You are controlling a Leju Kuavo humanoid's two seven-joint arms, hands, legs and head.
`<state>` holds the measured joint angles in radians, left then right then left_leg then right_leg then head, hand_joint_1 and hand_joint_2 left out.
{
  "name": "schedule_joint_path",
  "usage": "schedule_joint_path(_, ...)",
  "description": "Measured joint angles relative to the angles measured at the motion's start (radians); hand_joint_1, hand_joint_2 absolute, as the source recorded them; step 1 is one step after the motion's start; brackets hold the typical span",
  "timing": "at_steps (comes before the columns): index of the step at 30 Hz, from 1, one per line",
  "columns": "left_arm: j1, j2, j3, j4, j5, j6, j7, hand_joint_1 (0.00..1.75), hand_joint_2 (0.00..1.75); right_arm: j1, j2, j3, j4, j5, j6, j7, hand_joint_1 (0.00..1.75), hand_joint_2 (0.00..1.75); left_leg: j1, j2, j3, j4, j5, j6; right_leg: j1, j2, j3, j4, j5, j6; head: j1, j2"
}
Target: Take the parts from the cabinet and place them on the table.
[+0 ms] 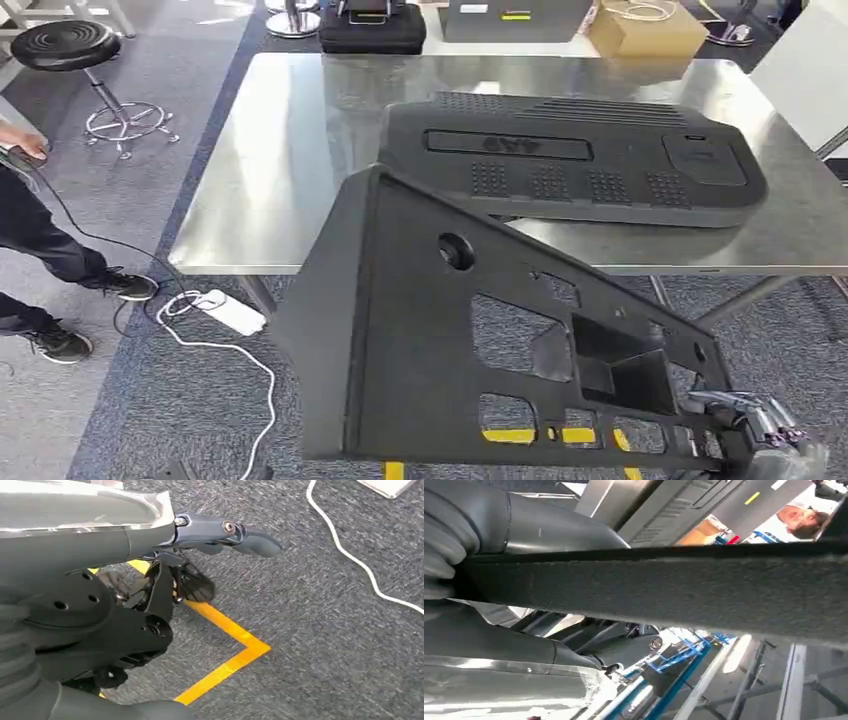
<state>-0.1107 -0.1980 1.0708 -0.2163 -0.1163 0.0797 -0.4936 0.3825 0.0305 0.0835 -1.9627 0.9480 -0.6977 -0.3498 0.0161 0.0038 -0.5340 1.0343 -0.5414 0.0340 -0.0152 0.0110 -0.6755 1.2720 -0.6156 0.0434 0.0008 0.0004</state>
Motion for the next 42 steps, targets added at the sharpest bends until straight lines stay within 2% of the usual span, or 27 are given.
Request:
schedule_joint_path(2, 0.000, 0.000, 0.000, 0.000, 0.001, 0.000, 0.000, 0.00, 1.75, 0.000, 0.000, 0.000, 0.000, 0.000, 0.000, 0.002, 1.75, 1.75, 0.004, -0.001, 0.032, -0.001, -0.021, -0.008, 0.000, -0.001, 0.041, -0.152, 0.122, -0.002, 0.000, 0.000)
schedule_joint_path(3, 0.000, 0.000, 0.000, 0.000, 0.001, 0.000, 0.001, 0.00, 1.75, -0.001, 0.000, 0.000, 0.000, -0.001, 0.000, 0.002, 1.75, 1.75, 0.006, -0.001, 0.041, -0.004, -0.030, -0.014, 0.002, -0.003, 0.059, -0.199, 0.152, -0.005, 0.000, 0.000)
schedule_joint_path(4, -0.004, 0.000, 0.001, 0.000, 0.000, 0.000, 0.001, 0.00, 1.75, -0.001, 0.000, 0.000, 0.003, -0.001, 0.000, 0.002, 1.75, 1.75, 0.005, -0.001, 0.047, -0.005, -0.031, -0.017, 0.010, -0.008, 0.047, -0.202, 0.124, -0.011, 0.000, 0.000)
schedule_joint_path(6, -0.005, -0.001, 0.001, 0.000, -0.001, 0.000, 0.003, 0.00, 1.75, 0.004, 0.000, 0.000, 0.002, -0.002, 0.000, 0.003, 1.75, 1.75, 0.003, -0.001, 0.046, -0.012, -0.039, -0.032, 0.014, -0.008, 0.050, -0.219, 0.130, -0.033, -0.002, 0.000)
schedule_joint_path(9, -0.005, -0.002, 0.001, 0.000, 0.000, 0.000, 0.003, 0.00, 1.75, 0.003, 0.000, -0.001, 0.000, -0.003, 0.000, 0.003, 1.75, 1.75, 0.004, 0.001, 0.063, 0.007, -0.050, -0.040, 0.008, -0.005, 0.083, -0.240, 0.120, -0.054, -0.002, 0.000)
schedule_joint_path(10, -0.007, -0.002, 0.001, 0.000, 0.000, 0.000, 0.003, 0.00, 1.75, 0.001, 0.000, -0.001, 0.000, -0.003, 0.000, 0.003, 1.75, 1.75, 0.003, 0.001, 0.040, 0.054, -0.067, -0.041, 0.008, -0.005, 0.092, -0.244, 0.116, -0.061, -0.004, 0.000)
schedule_joint_path(13, -0.005, -0.002, 0.001, 0.000, -0.001, 0.000, 0.007, 0.00, 1.75, 0.000, 0.000, -0.001, 0.000, -0.004, 0.000, 0.003, 1.75, 1.75, 0.002, 0.001, -0.097, 0.262, -0.144, -0.046, 0.013, -0.004, 0.107, -0.243, 0.097, -0.073, -0.005, 0.000)
schedule_joint_path(14, -0.002, -0.002, 0.002, 0.000, 0.000, 0.000, 0.007, 0.00, 1.75, 0.002, 0.000, -0.001, 0.000, -0.004, 0.000, 0.003, 1.75, 1.75, 0.002, 0.001, -0.126, 0.287, -0.140, -0.046, 0.014, -0.001, 0.117, -0.243, 0.089, -0.073, -0.005, 0.000)
schedule_joint_path(16, 0.000, -0.002, 0.002, 0.000, 0.001, 0.000, 0.008, 0.00, 1.75, 0.003, 0.000, 0.000, 0.000, -0.004, 0.000, 0.003, 1.75, 1.75, 0.001, 0.001, -0.124, 0.211, -0.061, -0.041, 0.015, 0.004, 0.147, -0.243, 0.068, -0.071, -0.005, 0.000)
schedule_joint_path(18, 0.002, -0.001, 0.003, 0.000, 0.001, 0.000, 0.009, 0.00, 1.75, 0.003, 0.000, 0.000, 0.000, -0.007, 0.000, 0.003, 1.75, 1.75, -0.003, 0.001, -0.100, 0.071, 0.064, -0.027, 0.017, 0.005, 0.178, -0.244, 0.044, -0.063, -0.005, 0.000)
schedule_joint_path(19, 0.002, 0.000, 0.004, 0.000, -0.004, 0.000, 0.011, 0.00, 1.75, 0.001, 0.000, 0.000, 0.002, -0.008, 0.000, 0.002, 1.75, 1.75, -0.010, 0.001, -0.110, 0.072, 0.057, -0.024, 0.017, 0.004, 0.187, -0.242, 0.036, -0.057, 0.001, 0.000)
schedule_joint_path(20, 0.001, 0.000, 0.004, 0.000, -0.007, 0.000, 0.010, 0.00, 1.75, 0.002, 0.000, 0.000, 0.002, -0.010, 0.000, 0.003, 1.75, 1.75, -0.015, 0.001, -0.099, 0.036, 0.040, -0.022, 0.015, 0.007, 0.179, -0.241, 0.031, -0.049, -0.003, 0.000)
schedule_joint_path(22, 0.002, 0.001, 0.004, 0.000, -0.010, 0.002, 0.010, 0.00, 1.75, 0.003, 0.000, 0.000, 0.002, -0.011, 0.001, 0.003, 1.75, 1.75, -0.020, 0.002, -0.096, 0.033, 0.045, -0.011, 0.013, 0.006, 0.191, -0.242, 0.030, -0.038, -0.005, 0.000)
schedule_joint_path(24, 0.002, 0.002, 0.004, 0.000, -0.010, 0.002, 0.010, 0.00, 1.75, 0.002, 0.000, 0.000, 0.002, -0.012, 0.000, 0.003, 1.75, 1.75, -0.010, 0.000, -0.067, 0.013, 0.045, -0.005, 0.011, 0.002, 0.194, -0.229, 0.025, -0.032, -0.005, 0.000)
schedule_joint_path(25, 0.001, 0.002, 0.004, 0.000, -0.010, 0.002, 0.010, 0.00, 1.75, 0.001, 0.000, 0.000, 0.000, -0.013, 0.000, 0.002, 1.75, 1.75, -0.007, 0.000, -0.054, 0.004, 0.041, 0.001, 0.012, 0.001, 0.174, -0.182, 0.017, -0.027, -0.003, 0.000)
schedule_joint_path(26, -0.001, 0.002, 0.004, 0.000, -0.010, 0.000, 0.011, 0.00, 1.75, 0.001, 0.000, 0.000, 0.000, -0.017, 0.000, 0.002, 1.75, 1.75, -0.005, 0.000, -0.045, 0.000, 0.037, 0.004, 0.009, 0.001, 0.133, -0.113, -0.003, -0.020, -0.003, 0.000)
schedule_joint_path(28, -0.002, 0.002, 0.004, 0.000, -0.010, 0.000, 0.011, 0.00, 1.75, 0.003, 0.000, 0.000, 0.001, -0.021, 0.000, 0.002, 1.75, 1.75, -0.003, 0.000, -0.031, -0.001, 0.023, 0.003, 0.003, 0.000, 0.040, 0.020, -0.058, -0.008, -0.002, 0.000)
schedule_joint_path(29, -0.002, 0.002, 0.004, 0.000, -0.010, 0.000, 0.011, 0.00, 1.75, 0.003, 0.000, 0.000, 0.002, -0.022, 0.000, 0.002, 1.75, 1.75, -0.002, 0.000, -0.021, -0.001, 0.015, 0.002, 0.000, 0.000, 0.008, 0.051, -0.063, -0.004, -0.002, 0.000)
schedule_joint_path(30, 0.000, 0.002, 0.004, 0.000, -0.010, 0.000, 0.011, 0.00, 1.75, 0.003, 0.000, 0.000, 0.002, -0.024, 0.000, 0.002, 1.75, 1.75, 0.000, -0.001, -0.009, -0.001, 0.006, -0.001, -0.002, -0.001, -0.002, 0.038, -0.040, 0.000, -0.003, 0.000)
schedule_joint_path(31, 0.001, 0.002, 0.004, 0.000, -0.010, 0.000, 0.011, 0.00, 1.75, 0.003, 0.000, 0.000, 0.002, -0.024, 0.000, 0.000, 1.75, 1.75, 0.002, -0.002, 0.007, -0.001, -0.005, -0.005, -0.003, -0.002, 0.006, -0.015, 0.009, 0.001, -0.003, 0.000)
schedule_joint_path(33, 0.000, 0.002, 0.004, 0.000, -0.010, 0.000, 0.011, 0.00, 1.75, 0.004, 0.000, -0.001, 0.002, -0.026, 0.000, -0.002, 1.75, 1.75, 0.007, -0.002, 0.040, -0.002, -0.028, -0.014, -0.003, -0.004, 0.049, -0.179, 0.140, 0.001, -0.002, 0.000)
schedule_joint_path(34, 0.001, 0.002, 0.004, 0.000, -0.010, 0.000, 0.011, 0.00, 1.75, 0.004, 0.000, -0.002, 0.004, -0.028, 0.000, -0.002, 1.75, 1.75, 0.007, -0.002, 0.050, -0.007, -0.035, -0.020, 0.001, -0.005, 0.047, -0.188, 0.141, -0.003, -0.003, 0.000)
schedule_joint_path(35, -0.002, 0.002, 0.004, 0.000, -0.011, 0.000, 0.011, 0.00, 1.75, 0.005, 0.000, -0.002, 0.004, -0.029, 0.000, -0.005, 1.75, 1.75, 0.006, -0.002, 0.045, -0.006, -0.036, -0.023, 0.009, -0.011, 0.040, -0.216, 0.108, -0.012, -0.001, 0.000)
schedule_joint_path(36, -0.004, 0.002, 0.004, 0.000, -0.011, 0.000, 0.012, 0.00, 1.75, 0.008, 0.000, -0.002, 0.002, -0.030, 0.000, -0.007, 1.75, 1.75, 0.005, -0.002, 0.044, -0.009, -0.042, -0.034, 0.010, -0.009, 0.042, -0.211, 0.135, -0.025, -0.004, 0.000)
schedule_joint_path(39, -0.003, 0.001, 0.004, 0.000, -0.010, 0.001, 0.012, 0.00, 1.75, 0.009, 0.000, -0.006, 0.000, -0.032, 0.000, -0.008, 1.75, 1.75, 0.005, 0.000, 0.060, -0.001, -0.045, -0.044, 0.002, -0.005, 0.066, -0.231, 0.125, -0.046, -0.006, 0.000)
schedule_joint_path(40, -0.005, 0.001, 0.004, 0.000, -0.010, 0.002, 0.012, 0.00, 1.75, 0.007, 0.000, -0.006, -0.001, -0.032, 0.000, -0.008, 1.75, 1.75, 0.005, 0.000, 0.047, 0.040, -0.053, -0.045, 0.002, -0.006, 0.081, -0.239, 0.121, -0.052, -0.005, 0.000)
schedule_joint_path(42, -0.006, 0.001, 0.004, 0.000, -0.011, 0.002, 0.012, 0.00, 1.75, 0.002, 0.000, -0.008, -0.001, -0.032, 0.000, -0.009, 1.75, 1.75, 0.003, 0.000, -0.030, 0.170, -0.101, -0.046, 0.004, -0.006, 0.091, -0.240, 0.112, -0.062, -0.007, 0.000)
